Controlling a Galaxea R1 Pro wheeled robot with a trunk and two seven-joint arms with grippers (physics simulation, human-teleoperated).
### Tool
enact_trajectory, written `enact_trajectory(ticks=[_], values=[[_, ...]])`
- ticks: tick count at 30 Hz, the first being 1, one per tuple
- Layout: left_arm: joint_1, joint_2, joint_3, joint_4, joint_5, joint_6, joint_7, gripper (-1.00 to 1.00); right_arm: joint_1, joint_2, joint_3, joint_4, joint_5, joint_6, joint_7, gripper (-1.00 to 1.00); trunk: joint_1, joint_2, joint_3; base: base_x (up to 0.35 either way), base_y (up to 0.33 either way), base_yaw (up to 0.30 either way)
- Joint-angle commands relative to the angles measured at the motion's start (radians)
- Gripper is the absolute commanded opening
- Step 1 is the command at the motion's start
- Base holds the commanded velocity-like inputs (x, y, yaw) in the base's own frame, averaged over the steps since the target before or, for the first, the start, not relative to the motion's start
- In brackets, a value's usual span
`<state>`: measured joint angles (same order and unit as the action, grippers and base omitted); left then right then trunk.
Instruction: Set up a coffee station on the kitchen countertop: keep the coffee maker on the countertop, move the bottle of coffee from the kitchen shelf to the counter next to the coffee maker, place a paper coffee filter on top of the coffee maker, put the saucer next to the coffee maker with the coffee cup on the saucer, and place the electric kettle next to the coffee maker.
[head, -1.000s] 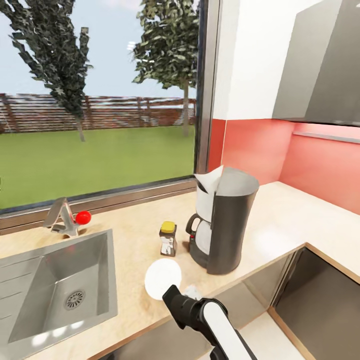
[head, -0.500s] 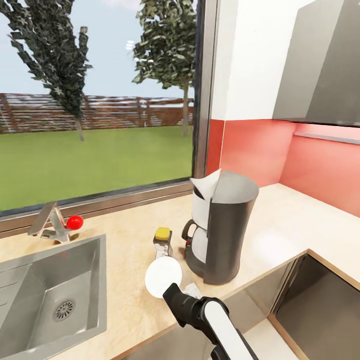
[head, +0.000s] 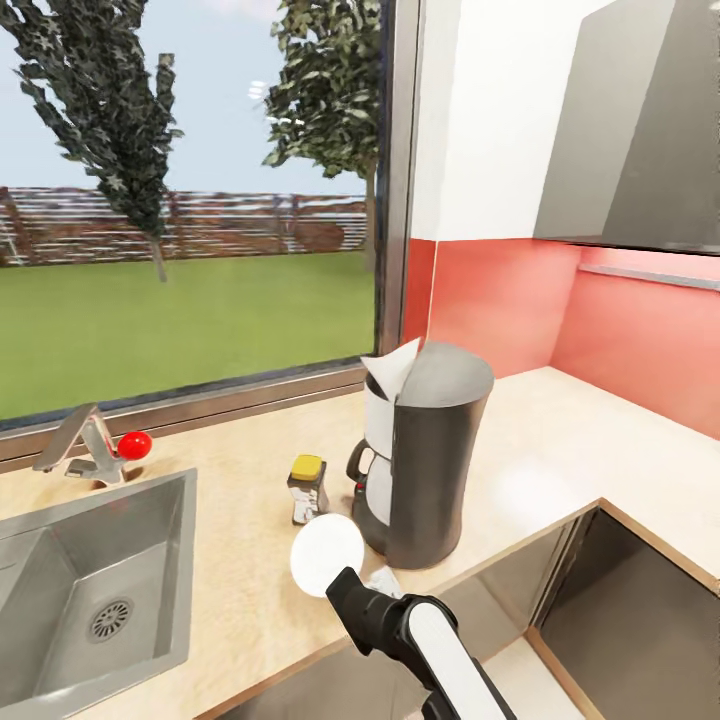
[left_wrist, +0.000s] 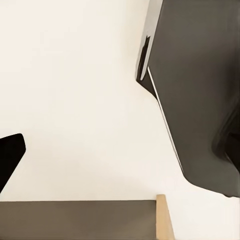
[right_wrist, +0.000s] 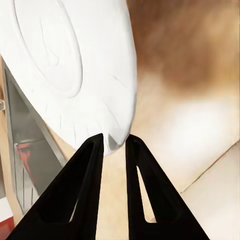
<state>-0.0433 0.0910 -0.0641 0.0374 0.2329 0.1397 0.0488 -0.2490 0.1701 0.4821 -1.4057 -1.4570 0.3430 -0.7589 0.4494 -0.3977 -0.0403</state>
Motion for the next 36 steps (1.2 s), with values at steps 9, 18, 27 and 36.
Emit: enact_trajectory(ticks=[9,18,27,36], values=[[-0.001,0.000,-0.007,0.001,0.009,0.002,0.001,1.00,-0.001,0.000,0.000,0.000,-0.005,0.003,-0.003,1.00,0.001,-0.002,-0.002,0.000,-0.025,0.000],[-0.001,0.000,-0.006,0.001,0.009,0.003,0.000,1.00,-0.001,0.000,0.000,0.000,-0.005,0.004,-0.003,1.00,0.001,-0.002,-0.002,0.000,0.000,0.000],[-0.001,0.001,-0.006,0.001,0.009,0.003,0.001,1.00,-0.001,0.000,0.000,-0.001,-0.005,0.004,-0.004,1.00,0.001,-0.002,-0.002,-0.008,-0.004,0.000],[-0.001,0.002,-0.006,0.001,0.010,0.002,0.007,1.00,-0.001,-0.001,0.000,-0.001,-0.005,0.004,-0.003,1.00,0.001,-0.002,-0.002,-0.211,-0.153,0.000]])
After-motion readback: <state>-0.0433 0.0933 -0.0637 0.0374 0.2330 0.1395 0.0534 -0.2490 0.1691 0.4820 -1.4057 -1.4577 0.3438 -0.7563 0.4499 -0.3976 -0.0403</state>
